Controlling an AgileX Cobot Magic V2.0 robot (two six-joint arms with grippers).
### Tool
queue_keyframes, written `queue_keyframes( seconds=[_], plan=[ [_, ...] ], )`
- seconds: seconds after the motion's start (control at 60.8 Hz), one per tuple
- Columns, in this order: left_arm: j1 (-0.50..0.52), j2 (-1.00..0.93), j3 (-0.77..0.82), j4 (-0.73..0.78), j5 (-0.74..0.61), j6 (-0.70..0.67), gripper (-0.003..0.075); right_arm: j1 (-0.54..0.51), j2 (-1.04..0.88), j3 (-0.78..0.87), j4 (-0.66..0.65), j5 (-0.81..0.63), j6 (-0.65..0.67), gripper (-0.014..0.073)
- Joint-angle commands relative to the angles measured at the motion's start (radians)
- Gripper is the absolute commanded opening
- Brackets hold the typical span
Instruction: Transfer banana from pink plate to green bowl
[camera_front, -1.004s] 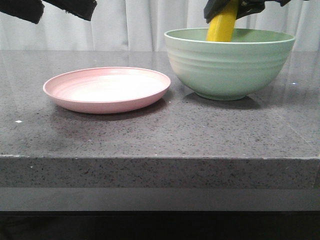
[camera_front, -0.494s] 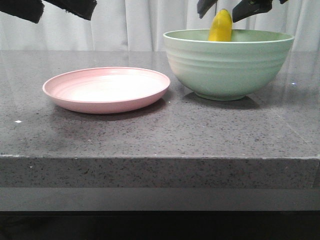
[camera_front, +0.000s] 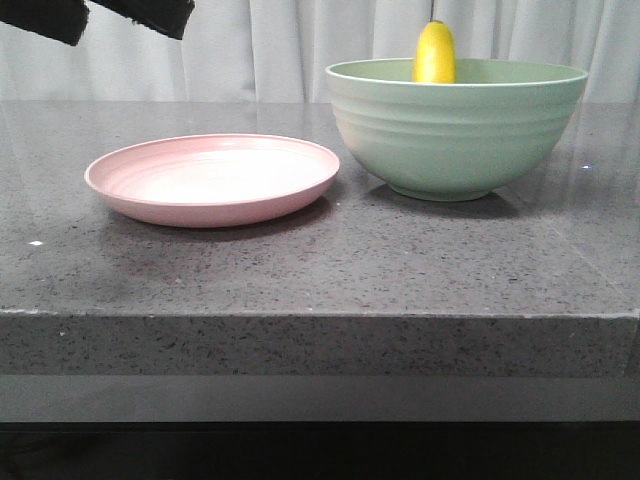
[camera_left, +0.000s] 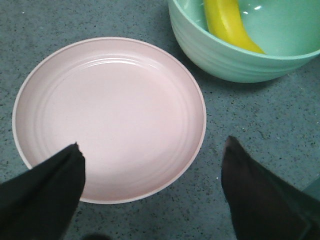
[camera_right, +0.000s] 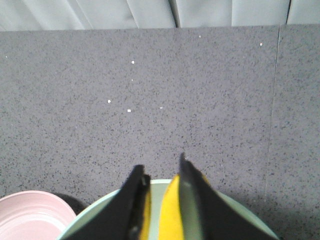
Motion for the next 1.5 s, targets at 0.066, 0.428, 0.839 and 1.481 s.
queue_keyframes(
  seconds=[0.066,0.428,0.839,1.481],
  plan=[
    [0.001,-0.024,-0.03,-0.018,-0.069,-0.009,0.0554,-0.007,-0.074,-0.036,0.002,-0.08,-0.009,-0.0013],
    [0.001,-0.024,-0.03,-0.018,-0.069,-0.009,0.0475,-0.007,-0.11,-0.034,0.001,-0.073,-0.009,-0.0069],
    [0.004,-0.06,-0.026,-0.011,-0.078,-0.009,-0.002,-0.007,-0.255,0.057,-0.033,-0.075,-0.009,-0.0069],
    [0.006,-0.592,0.425,0.03,-0.242,-0.009,-0.002,-0.002,-1.06,0.959,-0.054,-0.285,-0.036,-0.0069]
  ],
)
